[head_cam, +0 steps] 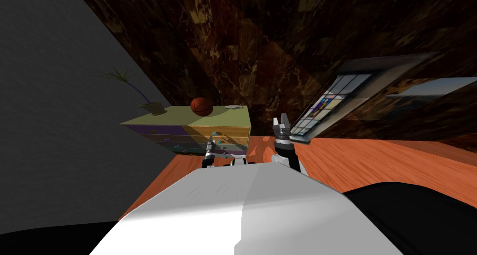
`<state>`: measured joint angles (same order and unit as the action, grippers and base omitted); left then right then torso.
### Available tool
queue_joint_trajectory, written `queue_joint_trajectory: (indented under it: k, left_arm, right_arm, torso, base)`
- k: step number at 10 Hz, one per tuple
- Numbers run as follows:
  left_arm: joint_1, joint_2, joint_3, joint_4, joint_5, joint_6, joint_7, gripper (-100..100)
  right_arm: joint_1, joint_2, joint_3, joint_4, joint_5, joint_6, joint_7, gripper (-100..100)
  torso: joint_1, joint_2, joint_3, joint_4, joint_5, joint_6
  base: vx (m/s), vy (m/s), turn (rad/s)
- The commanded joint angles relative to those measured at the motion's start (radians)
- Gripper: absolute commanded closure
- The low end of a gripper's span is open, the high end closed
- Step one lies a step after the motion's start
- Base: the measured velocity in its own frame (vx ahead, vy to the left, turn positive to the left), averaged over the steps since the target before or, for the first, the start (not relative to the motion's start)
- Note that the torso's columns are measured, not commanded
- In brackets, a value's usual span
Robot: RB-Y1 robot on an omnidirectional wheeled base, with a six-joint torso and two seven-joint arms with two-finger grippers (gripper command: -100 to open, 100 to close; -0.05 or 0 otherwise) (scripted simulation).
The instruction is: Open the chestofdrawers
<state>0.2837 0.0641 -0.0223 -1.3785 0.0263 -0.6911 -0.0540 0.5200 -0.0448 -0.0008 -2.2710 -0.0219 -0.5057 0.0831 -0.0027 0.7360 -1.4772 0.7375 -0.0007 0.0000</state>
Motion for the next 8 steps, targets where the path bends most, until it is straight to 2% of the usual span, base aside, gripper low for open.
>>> queue_joint_trajectory:
  k: [1,4,5,6,8]
  left_arm:
    - [-0.011,-0.025,-0.001,0.029,-0.001,-0.005,0.001,-100]
    - [-0.028,-0.023,0.005,-0.011,0.0,0.051,-0.001,-100]
    - [-0.026,-0.022,0.004,-0.006,0.001,0.04,0.001,-100]
    - [-0.019,-0.026,0.001,0.015,-0.001,0.016,0.0,100]
    - [-0.013,-0.027,-0.001,0.033,-0.001,-0.007,0.0,100]
  right_arm:
    - [0.0,0.0,0.0,0.0,0.0,0.0,0.0,0]
    - [0.0,0.0,0.0,0.0,0.0,0.0,0.0,0]
    - [0.0,0.0,0.0,0.0,0.0,0.0,0.0,0]
    - [0.0,0.0,0.0,0.0,0.0,0.0,0.0,0]
    - [-0.001,0.0,0.0,0.0,0.0,0.0,0.0,0]
  torso:
    - [0.001,0.002,0.001,0.0,0.0,0.0]
    - [0.005,0.003,0.002,0.001,0.001,0.0]
    - [0.004,0.002,0.001,0.001,0.001,0.0]
    - [0.003,0.003,0.002,0.001,0.001,0.0]
    - [0.005,-0.001,0.001,-0.007,0.006,0.002]
  base:
    - [0.047,-0.045,-0.003]
    - [0.049,-0.006,0.0]
    - [0.019,0.004,0.0]
    - [-0.024,0.009,0.006]
    - [-0.054,0.015,0.01]
